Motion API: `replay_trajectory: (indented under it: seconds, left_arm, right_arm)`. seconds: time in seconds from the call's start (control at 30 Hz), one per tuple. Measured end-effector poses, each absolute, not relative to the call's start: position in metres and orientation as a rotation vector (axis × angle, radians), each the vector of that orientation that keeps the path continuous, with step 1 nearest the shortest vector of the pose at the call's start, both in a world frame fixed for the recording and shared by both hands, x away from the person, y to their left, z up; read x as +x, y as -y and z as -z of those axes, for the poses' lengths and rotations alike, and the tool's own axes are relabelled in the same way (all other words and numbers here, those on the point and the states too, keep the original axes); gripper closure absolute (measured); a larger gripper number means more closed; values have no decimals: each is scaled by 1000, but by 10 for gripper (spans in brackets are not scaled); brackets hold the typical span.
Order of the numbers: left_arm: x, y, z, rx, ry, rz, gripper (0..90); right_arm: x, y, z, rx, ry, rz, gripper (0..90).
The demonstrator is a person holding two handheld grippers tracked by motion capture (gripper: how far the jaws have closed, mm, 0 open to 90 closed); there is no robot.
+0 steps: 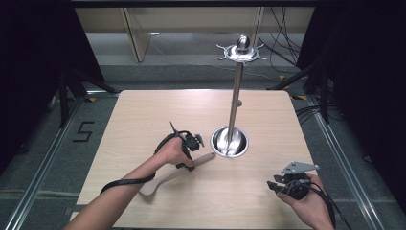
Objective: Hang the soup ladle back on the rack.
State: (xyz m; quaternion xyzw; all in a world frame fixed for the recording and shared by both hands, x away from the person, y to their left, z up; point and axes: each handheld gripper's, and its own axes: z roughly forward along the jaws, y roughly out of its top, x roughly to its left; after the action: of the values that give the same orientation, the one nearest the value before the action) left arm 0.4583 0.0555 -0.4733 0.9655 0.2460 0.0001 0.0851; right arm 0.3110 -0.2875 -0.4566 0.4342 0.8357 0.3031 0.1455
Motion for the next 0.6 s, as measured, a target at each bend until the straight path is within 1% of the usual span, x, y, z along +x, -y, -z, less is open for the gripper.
replay_trajectory:
  seconds: [0.1, 0.3, 0.43, 0.5, 0.6]
  left_arm:
    - [458, -55, 475, 2881, -733, 8, 540]
    - [456, -53, 477, 2894, -745, 30, 616]
    - [456, -52, 476, 2908, -729, 25, 663]
    - [455, -51, 477, 2907, -748, 29, 686]
    - [454, -50, 477, 2916, -748, 8, 725]
  right_arm:
    - [311, 287, 457, 1268, -2406, -872, 613]
    - [310, 287, 457, 1302, -2398, -879, 606]
    - [311, 288, 458, 1275, -2405, -875, 599]
    - [310, 287, 458, 1290, -2405, -872, 593]
    - [311, 287, 458, 1281, -2411, -874, 588]
